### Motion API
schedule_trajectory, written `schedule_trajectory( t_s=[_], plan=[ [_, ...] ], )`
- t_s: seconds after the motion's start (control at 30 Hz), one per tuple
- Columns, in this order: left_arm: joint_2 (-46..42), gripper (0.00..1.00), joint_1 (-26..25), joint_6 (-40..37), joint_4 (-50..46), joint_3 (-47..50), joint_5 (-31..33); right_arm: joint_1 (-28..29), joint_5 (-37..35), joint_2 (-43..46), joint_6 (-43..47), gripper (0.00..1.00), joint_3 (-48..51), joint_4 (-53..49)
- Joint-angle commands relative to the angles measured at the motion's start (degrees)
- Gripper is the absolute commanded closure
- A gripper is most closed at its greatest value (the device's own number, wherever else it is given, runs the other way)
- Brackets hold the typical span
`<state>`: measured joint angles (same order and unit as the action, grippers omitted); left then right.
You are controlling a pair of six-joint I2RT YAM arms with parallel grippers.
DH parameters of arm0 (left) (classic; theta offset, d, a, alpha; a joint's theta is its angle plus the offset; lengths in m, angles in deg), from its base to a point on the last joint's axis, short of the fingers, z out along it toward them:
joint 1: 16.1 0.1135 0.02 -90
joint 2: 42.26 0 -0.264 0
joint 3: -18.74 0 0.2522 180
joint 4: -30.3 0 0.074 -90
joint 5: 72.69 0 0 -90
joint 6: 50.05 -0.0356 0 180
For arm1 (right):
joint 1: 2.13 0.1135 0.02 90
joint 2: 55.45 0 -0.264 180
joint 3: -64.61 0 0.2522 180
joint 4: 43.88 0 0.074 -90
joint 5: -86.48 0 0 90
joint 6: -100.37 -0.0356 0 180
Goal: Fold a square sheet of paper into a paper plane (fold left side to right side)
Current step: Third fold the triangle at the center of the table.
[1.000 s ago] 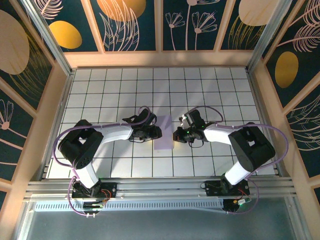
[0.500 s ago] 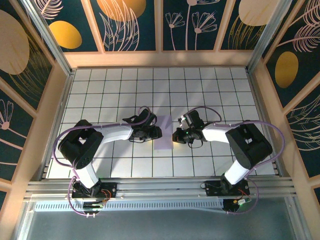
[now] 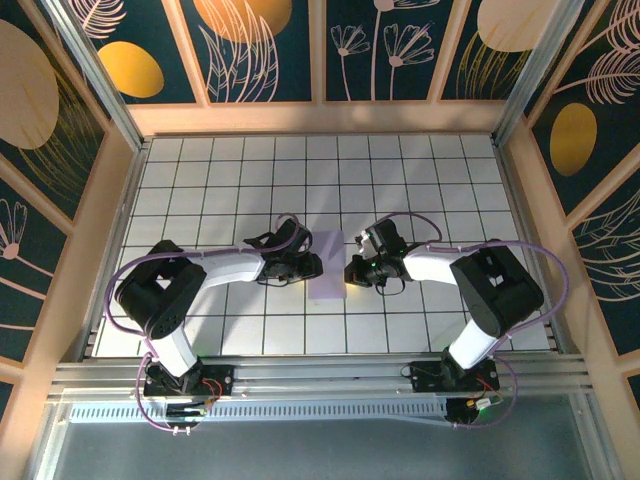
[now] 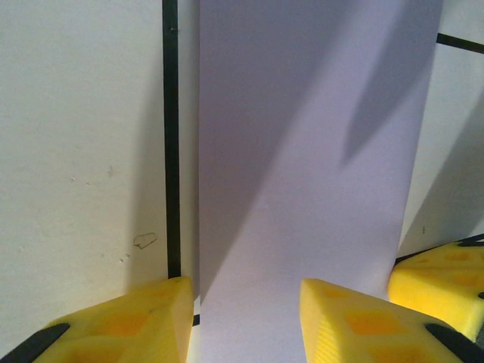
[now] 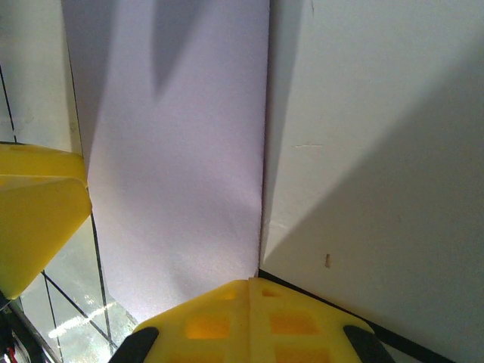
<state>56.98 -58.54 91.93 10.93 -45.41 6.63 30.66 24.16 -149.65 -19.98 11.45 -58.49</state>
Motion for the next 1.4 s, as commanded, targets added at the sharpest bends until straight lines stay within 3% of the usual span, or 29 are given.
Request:
schedule_trajectory(
  t_s=[0.0, 0.5, 0.87, 1.13, 1.37],
  plan=[
    [-0.7, 0.59, -0.9, 2.0, 0.6, 1.8, -5.2, 0.9, -5.0, -2.8, 0.6, 1.00, 0.3, -3.7],
    [-3.9, 0.58, -0.9, 3.6, 3.8, 2.7, -4.6, 1.1, -4.9, -2.9, 0.7, 1.00, 0.1, -3.6],
    [-5.0, 0.84, -0.9, 4.8, 3.5, 4.1, -3.9, 1.0, -5.0, 0.8, 2.5, 1.00, -1.0, -0.8],
    [-5.4, 0.88, -0.9, 9.6, 6.3, 4.4, -7.9, 2.1, -12.1, 16.1, 10.3, 0.70, 3.2, 4.0],
    [-5.0, 0.91, -0.9, 12.2, 6.5, 4.0, -9.9, 9.4, -18.3, 32.3, 21.4, 0.53, 13.9, 12.9]
  ],
)
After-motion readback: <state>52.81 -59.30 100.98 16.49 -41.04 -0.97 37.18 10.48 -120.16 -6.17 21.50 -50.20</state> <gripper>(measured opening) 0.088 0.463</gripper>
